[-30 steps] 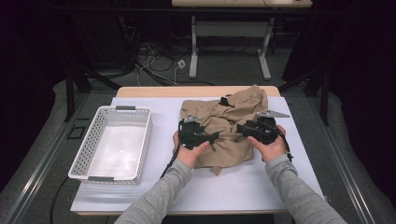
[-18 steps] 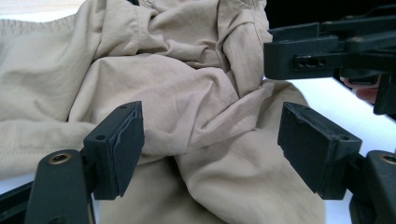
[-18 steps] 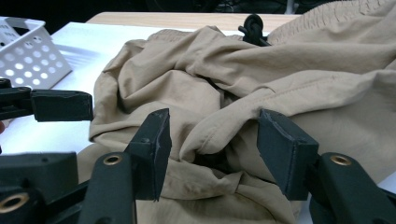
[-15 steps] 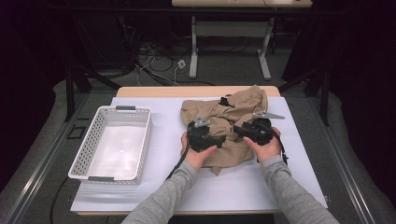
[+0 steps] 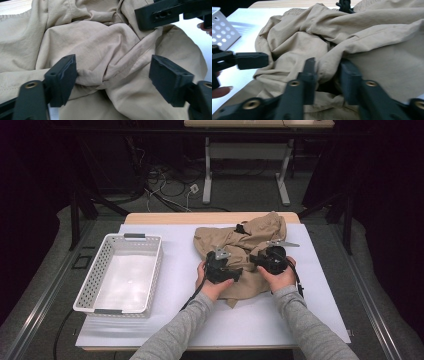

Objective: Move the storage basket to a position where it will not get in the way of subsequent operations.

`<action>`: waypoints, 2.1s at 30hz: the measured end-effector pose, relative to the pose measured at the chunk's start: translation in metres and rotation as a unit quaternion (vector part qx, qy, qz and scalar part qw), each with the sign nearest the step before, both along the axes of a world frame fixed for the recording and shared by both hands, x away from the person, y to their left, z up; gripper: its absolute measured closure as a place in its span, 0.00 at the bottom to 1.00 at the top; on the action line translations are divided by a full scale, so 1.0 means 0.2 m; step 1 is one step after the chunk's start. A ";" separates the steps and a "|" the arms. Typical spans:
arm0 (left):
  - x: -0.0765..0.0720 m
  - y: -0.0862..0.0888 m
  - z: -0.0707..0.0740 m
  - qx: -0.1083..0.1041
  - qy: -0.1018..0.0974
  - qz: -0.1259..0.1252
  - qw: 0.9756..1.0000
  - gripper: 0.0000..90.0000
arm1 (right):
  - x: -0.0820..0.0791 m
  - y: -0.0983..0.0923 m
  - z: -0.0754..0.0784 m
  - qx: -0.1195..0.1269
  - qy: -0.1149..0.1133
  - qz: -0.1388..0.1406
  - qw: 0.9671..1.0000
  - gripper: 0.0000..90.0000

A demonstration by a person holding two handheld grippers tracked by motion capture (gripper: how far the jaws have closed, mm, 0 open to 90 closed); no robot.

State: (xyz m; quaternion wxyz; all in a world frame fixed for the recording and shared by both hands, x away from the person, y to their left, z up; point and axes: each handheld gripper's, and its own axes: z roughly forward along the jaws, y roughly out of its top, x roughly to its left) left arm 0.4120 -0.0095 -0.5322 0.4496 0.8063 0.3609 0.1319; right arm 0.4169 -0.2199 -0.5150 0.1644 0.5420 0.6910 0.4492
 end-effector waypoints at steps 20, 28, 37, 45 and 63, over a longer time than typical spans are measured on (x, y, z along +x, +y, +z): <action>0.04 0.10 0.08 0.009 -0.003 -0.025 1.000 0.97 | -0.01 -0.14 0.07 0.020 -0.003 -0.005 1.000 0.98; 0.07 0.35 0.14 -0.012 -0.016 0.055 0.998 0.97 | -0.01 -0.34 0.09 0.031 0.003 -0.041 0.999 0.99; 0.11 0.52 0.15 -0.025 -0.003 0.119 0.993 0.97 | -0.01 -0.54 0.08 0.027 0.005 -0.085 0.996 0.98; 0.13 0.57 0.16 -0.033 0.020 0.146 0.989 0.93 | -0.04 -0.69 0.06 0.051 0.014 -0.117 0.992 0.98; 0.01 0.56 0.25 -0.072 0.033 0.140 0.987 0.53 | -0.17 -0.68 0.07 0.041 -0.012 -0.086 0.995 0.82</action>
